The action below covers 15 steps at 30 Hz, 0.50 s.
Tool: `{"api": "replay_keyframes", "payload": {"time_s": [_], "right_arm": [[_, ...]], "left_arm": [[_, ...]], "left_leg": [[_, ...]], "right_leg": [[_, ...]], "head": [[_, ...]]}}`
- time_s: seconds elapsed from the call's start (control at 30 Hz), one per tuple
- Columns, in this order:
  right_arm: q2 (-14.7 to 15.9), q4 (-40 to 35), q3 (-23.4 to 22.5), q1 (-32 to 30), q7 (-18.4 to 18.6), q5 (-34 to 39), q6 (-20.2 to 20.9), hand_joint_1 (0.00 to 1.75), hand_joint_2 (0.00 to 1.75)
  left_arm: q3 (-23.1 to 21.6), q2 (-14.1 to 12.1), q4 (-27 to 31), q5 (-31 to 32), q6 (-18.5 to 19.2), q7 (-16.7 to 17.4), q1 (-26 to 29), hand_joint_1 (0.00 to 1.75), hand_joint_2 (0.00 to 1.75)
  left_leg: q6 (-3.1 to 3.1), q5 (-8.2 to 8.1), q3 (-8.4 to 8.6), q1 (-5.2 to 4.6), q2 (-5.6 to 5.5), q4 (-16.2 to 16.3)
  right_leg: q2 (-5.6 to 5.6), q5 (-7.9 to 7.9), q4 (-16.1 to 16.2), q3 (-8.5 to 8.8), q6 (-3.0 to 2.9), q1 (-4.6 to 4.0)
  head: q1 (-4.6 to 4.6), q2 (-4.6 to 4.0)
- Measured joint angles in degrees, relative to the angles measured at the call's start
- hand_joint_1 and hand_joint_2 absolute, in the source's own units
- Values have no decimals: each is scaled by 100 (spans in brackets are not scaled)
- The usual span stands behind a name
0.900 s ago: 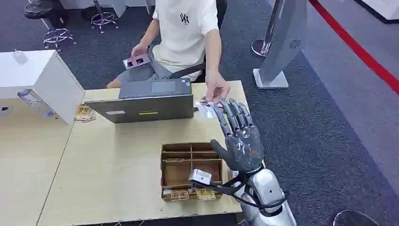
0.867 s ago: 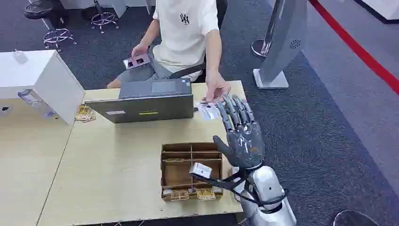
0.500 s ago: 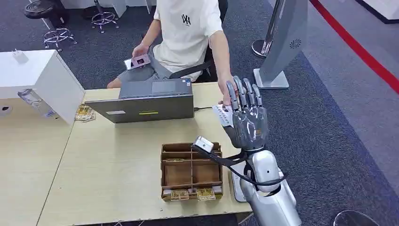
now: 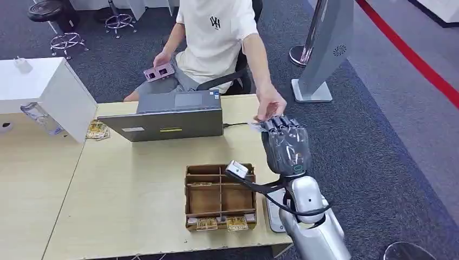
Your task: Pass the card to the sensor for recognition and then transmit it.
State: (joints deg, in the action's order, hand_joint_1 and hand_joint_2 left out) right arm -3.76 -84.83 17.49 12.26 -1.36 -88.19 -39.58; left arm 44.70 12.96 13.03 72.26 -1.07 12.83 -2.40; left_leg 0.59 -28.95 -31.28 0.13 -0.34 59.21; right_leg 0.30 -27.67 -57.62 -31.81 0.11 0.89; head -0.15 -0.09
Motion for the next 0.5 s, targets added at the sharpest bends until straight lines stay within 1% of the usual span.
{"api": "replay_keyframes", "payload": {"time_s": [0.1, 0.17, 0.23, 0.27, 0.33, 0.37, 0.4, 0.43, 0.47, 0.5], "right_arm": [[9, -11, 0, -91, -15, 50, 0, 175, 175], [9, -33, -2, -145, -88, 120, 0, 175, 175], [7, -48, -26, -198, -296, 312, 0, 175, 175], [-7, -50, -70, -241, -537, 486, 0, 175, 175], [-107, -26, -221, -337, -1135, 1057, 0, 175, 175], [-160, 11, -269, -381, -1417, 1536, 2, 175, 175], [-192, 81, -273, -423, -1680, 2250, 2, 175, 175], [-203, 114, -256, -473, -1764, 2732, 0, 175, 175], [-208, 127, -236, -512, -1786, 2991, 0, 175, 175], [-219, 149, -234, -537, -1790, 3042, 0, 175, 175]], "left_arm": [[2, 0, 0, 9, -2, 0, 2, 0, 0], [2, 0, 0, 9, -7, 0, 1, 0, 0], [2, 0, 0, 9, -11, 0, 2, 0, 0], [2, 0, 0, 9, -15, 0, 2, 0, 0], [2, 0, 0, 9, -17, -2, 4, 0, 0], [2, 2, 0, 7, -26, -24, 5, 0, 0], [2, 7, 0, -11, -37, -46, 4, 0, 0], [2, 9, 0, -11, -44, -72, 5, 0, 0], [2, 9, 0, -11, -52, -83, 8, 0, 0], [2, 11, 0, -11, -59, -85, 15, 0, 0]], "left_leg": [[0, 0, -1, 0, 0, 0], [0, 0, -1, 0, 0, 0], [0, 0, -1, 0, 0, 0], [0, 0, -2, 0, -1, 0], [0, 0, -4, 0, -1, 0], [0, 0, -3, 0, 0, -1], [0, 0, -3, 1, 0, -1], [0, 0, -5, 0, -2, -1], [0, 0, -7, 0, -3, -1], [0, 0, -6, 0, -2, -1]], "right_leg": [[0, 0, 0, -1, 0, 0], [0, 0, 0, -1, 0, 0], [0, 0, 0, -1, 0, 0], [-1, 0, 0, -1, 0, 0], [-1, 0, 0, -1, 0, 0], [-1, 0, 0, -1, 0, 0], [-1, 0, 0, -1, 0, 0], [-3, 0, 0, -1, 0, 0], [-5, 0, 0, -1, 0, 0], [-4, 0, 0, -2, 0, 0]], "head": [[0, 0], [0, 0], [0, 0], [0, 0], [0, 0], [-2, 0], [0, 0], [0, 0], [0, 0], [0, 0]]}}
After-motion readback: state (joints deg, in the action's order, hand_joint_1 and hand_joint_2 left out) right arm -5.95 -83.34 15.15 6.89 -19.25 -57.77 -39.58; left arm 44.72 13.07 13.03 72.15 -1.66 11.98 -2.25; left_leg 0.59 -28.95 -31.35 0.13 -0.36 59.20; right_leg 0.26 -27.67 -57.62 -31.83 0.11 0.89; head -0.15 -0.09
